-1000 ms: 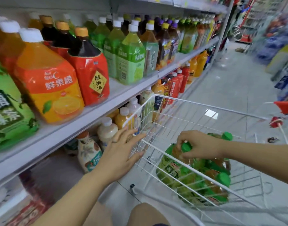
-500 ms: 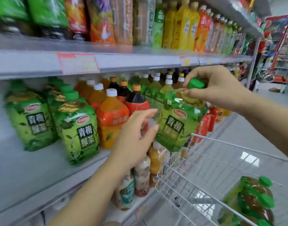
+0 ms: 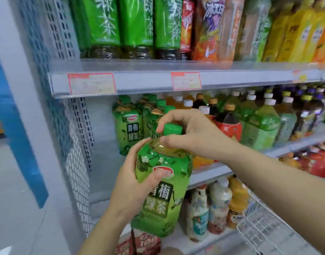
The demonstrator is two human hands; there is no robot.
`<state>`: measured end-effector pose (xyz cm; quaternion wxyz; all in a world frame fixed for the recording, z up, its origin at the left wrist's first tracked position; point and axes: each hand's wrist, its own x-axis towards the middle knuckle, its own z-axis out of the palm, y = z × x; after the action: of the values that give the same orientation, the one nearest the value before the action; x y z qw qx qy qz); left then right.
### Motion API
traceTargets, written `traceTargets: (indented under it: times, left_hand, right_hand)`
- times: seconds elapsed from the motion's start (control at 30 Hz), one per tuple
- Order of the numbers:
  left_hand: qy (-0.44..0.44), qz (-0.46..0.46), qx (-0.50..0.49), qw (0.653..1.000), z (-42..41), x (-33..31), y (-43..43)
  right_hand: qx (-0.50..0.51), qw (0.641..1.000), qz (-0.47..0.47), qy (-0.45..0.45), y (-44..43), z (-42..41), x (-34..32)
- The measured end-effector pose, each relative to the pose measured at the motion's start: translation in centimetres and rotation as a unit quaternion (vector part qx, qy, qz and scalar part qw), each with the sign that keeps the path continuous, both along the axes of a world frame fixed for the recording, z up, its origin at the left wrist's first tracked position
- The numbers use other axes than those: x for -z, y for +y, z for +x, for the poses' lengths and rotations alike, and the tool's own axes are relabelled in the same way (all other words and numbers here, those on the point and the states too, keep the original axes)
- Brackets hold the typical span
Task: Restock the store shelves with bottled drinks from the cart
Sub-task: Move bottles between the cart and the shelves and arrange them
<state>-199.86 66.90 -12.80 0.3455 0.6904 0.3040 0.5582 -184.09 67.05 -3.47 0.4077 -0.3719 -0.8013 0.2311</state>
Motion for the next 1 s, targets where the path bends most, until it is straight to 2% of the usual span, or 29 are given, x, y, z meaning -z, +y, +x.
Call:
traceTargets:
  times: [0.13, 0.23, 0.3, 0.37, 0.43, 0.5, 0.77, 1.0]
  left_hand:
    - [-0.037, 0.0, -0.081, 0.996, -2.0, 0.3, 1.0]
    - [-0.065, 0.015, -0.138, 0.988, -2.8, -0.1, 1.9]
    - [-0.067, 0.026, -0.171, 0.983, -3.2, -0.3, 2.7]
    - [-0.052, 0.035, -0.195, 0.979, -3.2, -0.6, 3.7]
    - [-0.052, 0.04, -0.206, 0.976, -3.0, -0.7, 5.1]
    - [-0.063, 0.037, -0.221, 0.972, -2.6, -0.3, 6.7]
    - [-0.078, -0.028, -0.259, 0.962, -0.9, 1.8, 11.5]
    - [0.014, -0.017, -0.252, 0.968, -0.9, 2.0, 15.2]
  right_hand:
    - [0.005, 1.0, 0.02, 0.0, 1.8, -1.5, -0.3]
    - [0.088, 0.994, 0.06, -0.003, 3.6, 0.3, 0.6]
    - [0.173, 0.978, 0.079, -0.088, 4.9, 1.8, 2.5]
    - [0.225, 0.956, 0.055, -0.18, 6.0, 2.7, 4.6]
    - [0.233, 0.946, 0.048, -0.22, 6.9, 2.9, 6.1]
    - [0.245, 0.935, 0.088, -0.241, 7.5, 2.9, 6.9]
    - [0.263, 0.923, 0.139, -0.245, 7.6, 3.1, 7.4]
    - [0.282, 0.906, 0.168, -0.266, 7.8, 2.9, 7.5]
